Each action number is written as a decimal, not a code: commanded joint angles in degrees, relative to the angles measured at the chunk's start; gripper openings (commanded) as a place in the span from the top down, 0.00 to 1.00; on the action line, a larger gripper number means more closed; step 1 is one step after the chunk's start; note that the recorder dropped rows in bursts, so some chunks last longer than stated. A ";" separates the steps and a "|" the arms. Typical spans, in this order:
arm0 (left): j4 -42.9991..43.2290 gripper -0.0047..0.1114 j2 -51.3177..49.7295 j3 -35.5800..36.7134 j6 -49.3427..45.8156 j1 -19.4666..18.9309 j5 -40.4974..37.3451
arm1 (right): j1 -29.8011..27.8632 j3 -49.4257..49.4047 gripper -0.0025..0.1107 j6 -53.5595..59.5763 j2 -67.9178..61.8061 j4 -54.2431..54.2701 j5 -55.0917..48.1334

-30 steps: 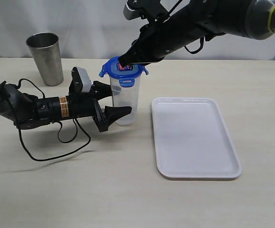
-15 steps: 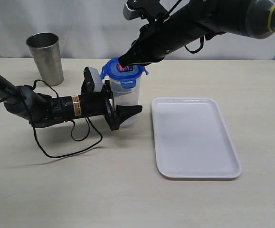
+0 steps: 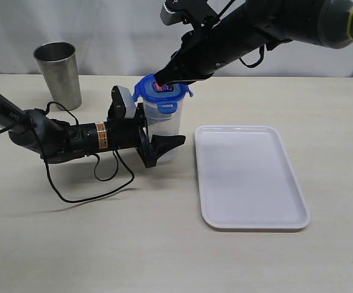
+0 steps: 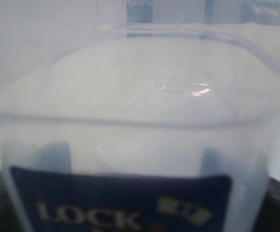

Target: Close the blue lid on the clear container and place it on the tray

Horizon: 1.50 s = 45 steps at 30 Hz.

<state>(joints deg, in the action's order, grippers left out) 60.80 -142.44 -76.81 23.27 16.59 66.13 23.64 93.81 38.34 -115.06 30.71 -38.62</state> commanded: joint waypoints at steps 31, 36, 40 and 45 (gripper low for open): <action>1.43 0.96 0.08 -0.49 -0.55 -2.05 0.67 | 0.19 3.48 0.49 -0.10 -1.65 1.83 -8.22; 1.54 0.96 0.08 -0.49 -0.55 -2.05 0.67 | 0.19 3.48 0.50 -0.10 0.00 2.07 -8.22; 1.54 0.96 0.08 -0.49 -0.55 -2.05 0.67 | 0.19 3.48 0.50 1.21 1.97 3.79 -8.10; 1.52 0.96 0.08 -0.49 -0.42 -2.05 0.67 | 0.19 3.48 0.50 3.46 3.42 7.40 -6.59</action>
<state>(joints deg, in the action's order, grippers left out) 62.14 -142.44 -76.81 23.12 14.68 66.97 23.64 97.38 40.16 -112.84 36.12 -46.25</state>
